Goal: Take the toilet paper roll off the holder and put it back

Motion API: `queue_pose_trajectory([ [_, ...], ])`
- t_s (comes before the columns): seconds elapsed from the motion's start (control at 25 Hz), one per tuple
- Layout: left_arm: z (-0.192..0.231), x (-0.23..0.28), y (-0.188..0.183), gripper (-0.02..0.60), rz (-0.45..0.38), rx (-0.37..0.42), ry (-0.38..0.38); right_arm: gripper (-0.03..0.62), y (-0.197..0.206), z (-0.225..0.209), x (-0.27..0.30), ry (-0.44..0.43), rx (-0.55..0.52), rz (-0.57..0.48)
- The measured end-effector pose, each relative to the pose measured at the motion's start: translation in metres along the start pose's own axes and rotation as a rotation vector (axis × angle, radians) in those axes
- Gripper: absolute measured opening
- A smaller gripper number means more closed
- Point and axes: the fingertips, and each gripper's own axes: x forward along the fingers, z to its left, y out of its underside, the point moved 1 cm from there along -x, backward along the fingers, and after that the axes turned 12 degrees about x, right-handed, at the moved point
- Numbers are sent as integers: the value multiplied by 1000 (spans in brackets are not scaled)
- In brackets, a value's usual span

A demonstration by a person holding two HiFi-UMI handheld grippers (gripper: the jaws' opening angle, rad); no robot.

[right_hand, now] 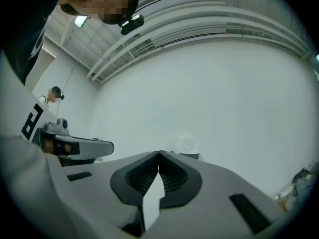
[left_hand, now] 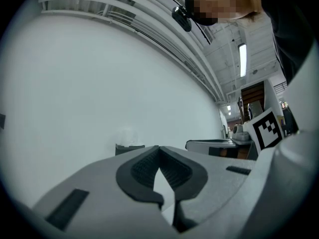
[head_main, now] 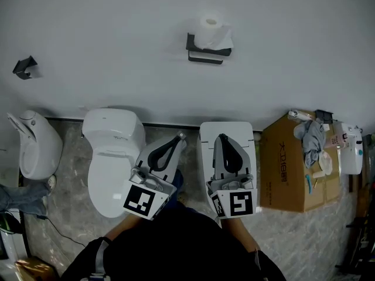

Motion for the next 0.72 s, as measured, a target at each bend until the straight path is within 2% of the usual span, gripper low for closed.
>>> queue_pose_trajectory([
  [0.2,5,15,9,6,14,-17,12,23,5,-9,11,10,-3,1],
  [0.36,20,37,9,6,-17,-2,13,23,2,-18,33,8,-7,-25],
  [0.52,37,60,13,5,-4,-5,16,23,0,-28,61,11,-8,-42],
  [0.72,59,96,13,6,-14,-4,26,23,7,-44,99,5,-18,2],
])
